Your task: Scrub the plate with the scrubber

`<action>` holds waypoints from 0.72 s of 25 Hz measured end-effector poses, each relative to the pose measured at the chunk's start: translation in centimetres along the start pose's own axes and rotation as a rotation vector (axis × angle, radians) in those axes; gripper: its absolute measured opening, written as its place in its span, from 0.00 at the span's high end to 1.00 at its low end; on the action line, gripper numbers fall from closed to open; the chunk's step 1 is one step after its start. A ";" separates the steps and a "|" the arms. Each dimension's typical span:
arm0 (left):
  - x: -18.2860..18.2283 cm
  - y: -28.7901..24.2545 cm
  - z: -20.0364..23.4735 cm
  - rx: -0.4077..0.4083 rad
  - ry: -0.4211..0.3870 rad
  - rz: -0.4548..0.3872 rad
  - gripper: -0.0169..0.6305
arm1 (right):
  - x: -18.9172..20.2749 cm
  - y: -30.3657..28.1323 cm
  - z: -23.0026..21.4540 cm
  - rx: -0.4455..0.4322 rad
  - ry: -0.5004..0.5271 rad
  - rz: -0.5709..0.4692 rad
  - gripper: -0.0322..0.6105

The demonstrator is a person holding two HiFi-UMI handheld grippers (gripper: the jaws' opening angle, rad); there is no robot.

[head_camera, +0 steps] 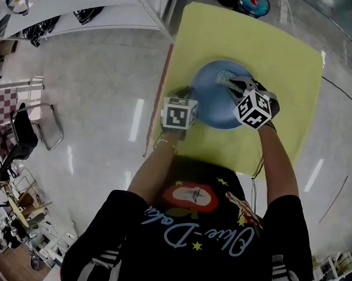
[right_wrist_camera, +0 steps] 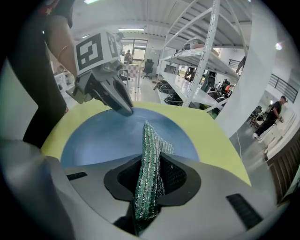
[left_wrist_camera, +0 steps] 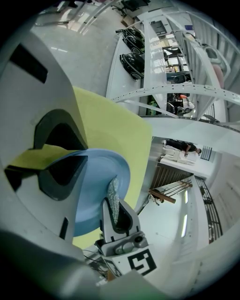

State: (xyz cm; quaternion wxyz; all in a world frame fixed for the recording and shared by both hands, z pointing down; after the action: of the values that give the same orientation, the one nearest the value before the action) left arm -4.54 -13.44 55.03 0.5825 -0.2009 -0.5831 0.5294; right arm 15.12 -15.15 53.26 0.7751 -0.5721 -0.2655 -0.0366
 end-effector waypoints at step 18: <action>0.1 -0.3 -0.4 -0.017 -0.016 0.001 0.92 | 1.8 0.9 5.7 -0.158 -0.107 0.048 0.85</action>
State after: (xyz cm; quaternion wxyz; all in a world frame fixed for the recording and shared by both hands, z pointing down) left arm -4.09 -13.29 55.27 0.5759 -0.2015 -0.5922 0.5264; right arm 14.92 -9.25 54.42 0.7129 -0.6388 -0.2890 -0.0083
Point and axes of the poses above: the fingertips, and each gripper's own axes: y backward along the fingers, z to its left, x out of its underside, the point moved 9 cm from there along y, backward along the fingers, and after that the axes turned 6 degrees about z, right-handed, at the moved point
